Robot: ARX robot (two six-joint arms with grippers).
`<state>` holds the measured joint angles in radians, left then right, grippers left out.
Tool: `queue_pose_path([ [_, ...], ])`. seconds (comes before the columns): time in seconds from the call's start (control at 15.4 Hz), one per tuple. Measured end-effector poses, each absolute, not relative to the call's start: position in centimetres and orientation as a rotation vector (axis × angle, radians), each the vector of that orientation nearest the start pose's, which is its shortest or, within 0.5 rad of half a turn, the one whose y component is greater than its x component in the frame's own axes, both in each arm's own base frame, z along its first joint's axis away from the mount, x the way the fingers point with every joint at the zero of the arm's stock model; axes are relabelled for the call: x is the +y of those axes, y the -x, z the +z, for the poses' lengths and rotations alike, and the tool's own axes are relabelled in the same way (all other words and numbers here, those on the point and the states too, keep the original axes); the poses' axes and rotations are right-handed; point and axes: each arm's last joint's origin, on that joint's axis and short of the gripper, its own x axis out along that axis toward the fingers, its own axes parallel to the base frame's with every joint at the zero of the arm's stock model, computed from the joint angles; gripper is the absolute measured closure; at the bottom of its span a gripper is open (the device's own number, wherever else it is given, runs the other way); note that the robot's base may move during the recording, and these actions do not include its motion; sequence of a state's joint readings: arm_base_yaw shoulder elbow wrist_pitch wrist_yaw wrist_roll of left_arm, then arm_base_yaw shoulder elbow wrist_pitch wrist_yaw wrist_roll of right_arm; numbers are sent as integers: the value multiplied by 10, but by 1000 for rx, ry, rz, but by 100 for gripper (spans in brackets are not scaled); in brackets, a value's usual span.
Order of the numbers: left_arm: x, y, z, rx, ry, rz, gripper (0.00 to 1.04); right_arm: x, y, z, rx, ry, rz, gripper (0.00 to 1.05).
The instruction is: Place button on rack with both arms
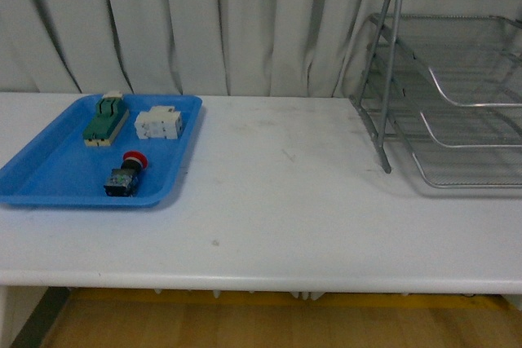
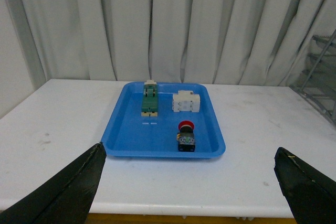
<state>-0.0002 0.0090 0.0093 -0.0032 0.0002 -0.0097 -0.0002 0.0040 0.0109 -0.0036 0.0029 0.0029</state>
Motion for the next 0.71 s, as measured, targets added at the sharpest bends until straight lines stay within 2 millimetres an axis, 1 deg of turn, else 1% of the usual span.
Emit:
queue_pose_path([
  [0.71, 0, -98, 166, 2, 10, 0, 7, 0, -97, 167, -3, -3, -3, 6],
])
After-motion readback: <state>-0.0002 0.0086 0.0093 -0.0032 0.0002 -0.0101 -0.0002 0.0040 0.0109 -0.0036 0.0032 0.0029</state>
